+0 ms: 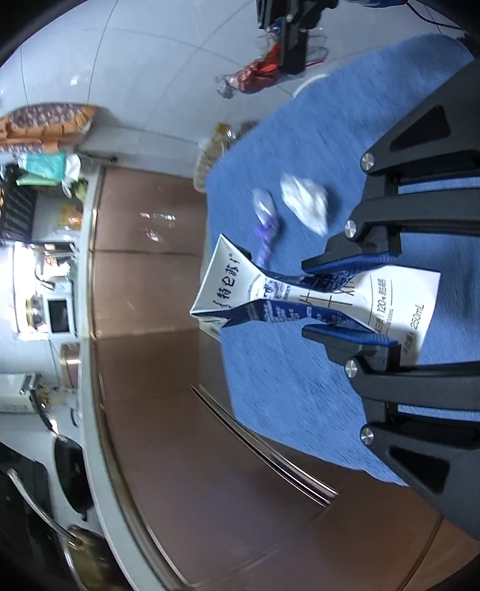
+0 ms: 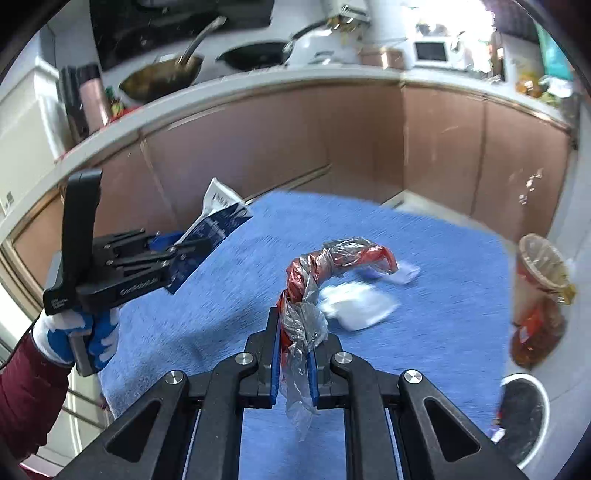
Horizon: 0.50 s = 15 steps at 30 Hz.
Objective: Collect trash
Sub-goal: 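Carry the wrapper and milk carton to the floor bin and open both tools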
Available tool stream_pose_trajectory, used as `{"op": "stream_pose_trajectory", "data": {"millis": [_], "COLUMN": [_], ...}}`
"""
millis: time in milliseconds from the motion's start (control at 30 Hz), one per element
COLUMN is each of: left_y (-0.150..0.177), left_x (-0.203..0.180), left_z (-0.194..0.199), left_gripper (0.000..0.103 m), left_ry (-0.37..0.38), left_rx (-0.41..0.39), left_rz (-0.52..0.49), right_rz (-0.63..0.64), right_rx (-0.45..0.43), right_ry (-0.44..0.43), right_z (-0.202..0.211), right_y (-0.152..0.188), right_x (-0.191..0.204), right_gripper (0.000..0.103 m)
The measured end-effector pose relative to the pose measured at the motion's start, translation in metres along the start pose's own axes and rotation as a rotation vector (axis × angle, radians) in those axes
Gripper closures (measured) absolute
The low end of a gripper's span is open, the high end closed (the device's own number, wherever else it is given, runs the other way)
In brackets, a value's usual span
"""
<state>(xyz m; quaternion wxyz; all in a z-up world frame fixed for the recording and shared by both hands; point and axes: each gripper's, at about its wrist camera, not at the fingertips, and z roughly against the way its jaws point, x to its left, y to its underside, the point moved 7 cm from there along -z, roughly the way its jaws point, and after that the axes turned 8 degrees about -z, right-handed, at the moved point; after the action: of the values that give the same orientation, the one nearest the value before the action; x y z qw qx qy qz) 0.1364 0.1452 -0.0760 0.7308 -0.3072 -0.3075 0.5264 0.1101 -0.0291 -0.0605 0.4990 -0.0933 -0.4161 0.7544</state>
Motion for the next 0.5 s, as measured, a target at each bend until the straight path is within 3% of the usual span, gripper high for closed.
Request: {"op": "stream_pose_trajectory", "data": {"millis": [500], "left_y": [-0.106], "left_x": [-0.148], "left_z": [0.003], "left_gripper": [0.077], "left_ry": [0.184], "left_rx": [-0.113], "left_rz": [-0.132], "right_rz": [-0.142], "right_rx": [-0.253], "right_ry": [0.251], "right_z": [0.138], "right_y": [-0.023], "right_x": [-0.108], "right_gripper": [0.092]}}
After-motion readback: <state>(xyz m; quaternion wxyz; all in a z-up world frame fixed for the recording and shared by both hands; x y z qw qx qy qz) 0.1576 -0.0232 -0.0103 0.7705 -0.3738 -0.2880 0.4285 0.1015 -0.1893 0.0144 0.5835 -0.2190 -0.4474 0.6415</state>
